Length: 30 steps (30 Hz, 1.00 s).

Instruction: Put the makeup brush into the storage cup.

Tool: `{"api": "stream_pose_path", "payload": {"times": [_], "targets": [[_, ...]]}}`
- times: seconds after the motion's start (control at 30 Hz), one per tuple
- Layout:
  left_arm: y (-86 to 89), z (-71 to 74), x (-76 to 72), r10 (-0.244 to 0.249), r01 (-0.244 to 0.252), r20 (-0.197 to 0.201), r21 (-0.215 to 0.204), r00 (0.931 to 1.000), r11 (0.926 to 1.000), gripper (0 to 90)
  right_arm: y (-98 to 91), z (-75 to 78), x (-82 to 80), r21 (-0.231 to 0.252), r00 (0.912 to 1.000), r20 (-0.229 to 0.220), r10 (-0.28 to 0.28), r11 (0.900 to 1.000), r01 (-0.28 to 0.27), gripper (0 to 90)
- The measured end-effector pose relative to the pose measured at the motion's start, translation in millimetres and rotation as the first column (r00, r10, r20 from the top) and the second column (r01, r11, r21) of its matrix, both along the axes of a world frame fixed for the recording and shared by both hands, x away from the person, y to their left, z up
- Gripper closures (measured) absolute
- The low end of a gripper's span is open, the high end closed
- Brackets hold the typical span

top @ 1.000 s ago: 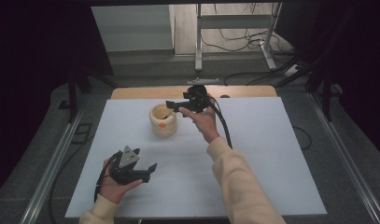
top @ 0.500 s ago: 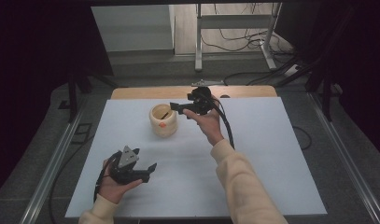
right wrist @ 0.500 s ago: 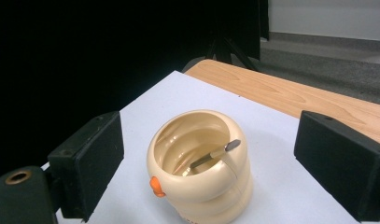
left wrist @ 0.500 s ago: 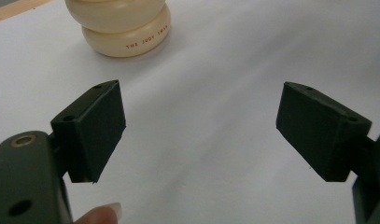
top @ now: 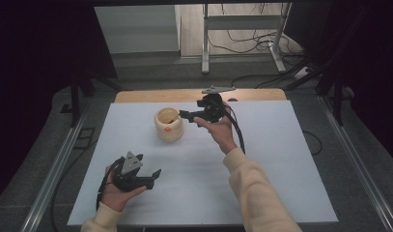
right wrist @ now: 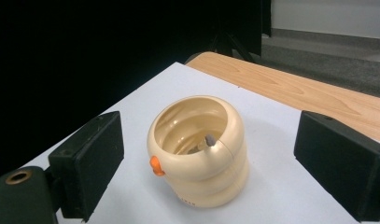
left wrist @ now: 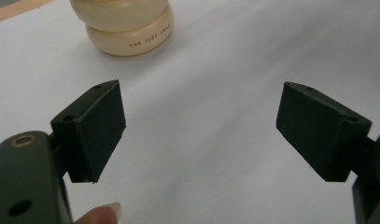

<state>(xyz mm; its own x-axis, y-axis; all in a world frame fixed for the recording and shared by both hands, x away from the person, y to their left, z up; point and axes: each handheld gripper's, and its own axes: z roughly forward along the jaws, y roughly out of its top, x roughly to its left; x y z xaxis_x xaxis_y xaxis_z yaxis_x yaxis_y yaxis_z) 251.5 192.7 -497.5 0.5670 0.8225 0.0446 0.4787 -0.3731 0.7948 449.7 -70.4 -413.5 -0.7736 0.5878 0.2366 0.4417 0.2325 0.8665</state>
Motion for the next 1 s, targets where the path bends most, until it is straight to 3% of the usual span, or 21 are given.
{"api": "stream_pose_path", "payload": {"times": [0.37, 0.57, 1.0], "targets": [[2.0, -0.8, -3.2, 0.003, -0.003, 0.0, 0.005, 1.0, 1.0, 15.7, -20.0, 3.9, -16.6, -0.042, 0.9992, 0.033, 0.023, 0.9989, -0.022, 8.7], [1.8, -1.0, -3.5, 0.008, -0.008, -0.002, 0.005, 1.0, 1.0, 15.7, -41.9, -1.7, -33.8, -0.076, 0.9982, 0.045, 0.04, 0.9965, -0.037, 9.1], [1.5, -2.3, -0.4, 0.003, -0.003, -0.006, 0.004, 1.0, 1.0, 15.7, -84.9, -14.6, -66.5, -0.089, 0.9978, 0.06, 0.03, 0.9957, -0.024, 9.5]]}}
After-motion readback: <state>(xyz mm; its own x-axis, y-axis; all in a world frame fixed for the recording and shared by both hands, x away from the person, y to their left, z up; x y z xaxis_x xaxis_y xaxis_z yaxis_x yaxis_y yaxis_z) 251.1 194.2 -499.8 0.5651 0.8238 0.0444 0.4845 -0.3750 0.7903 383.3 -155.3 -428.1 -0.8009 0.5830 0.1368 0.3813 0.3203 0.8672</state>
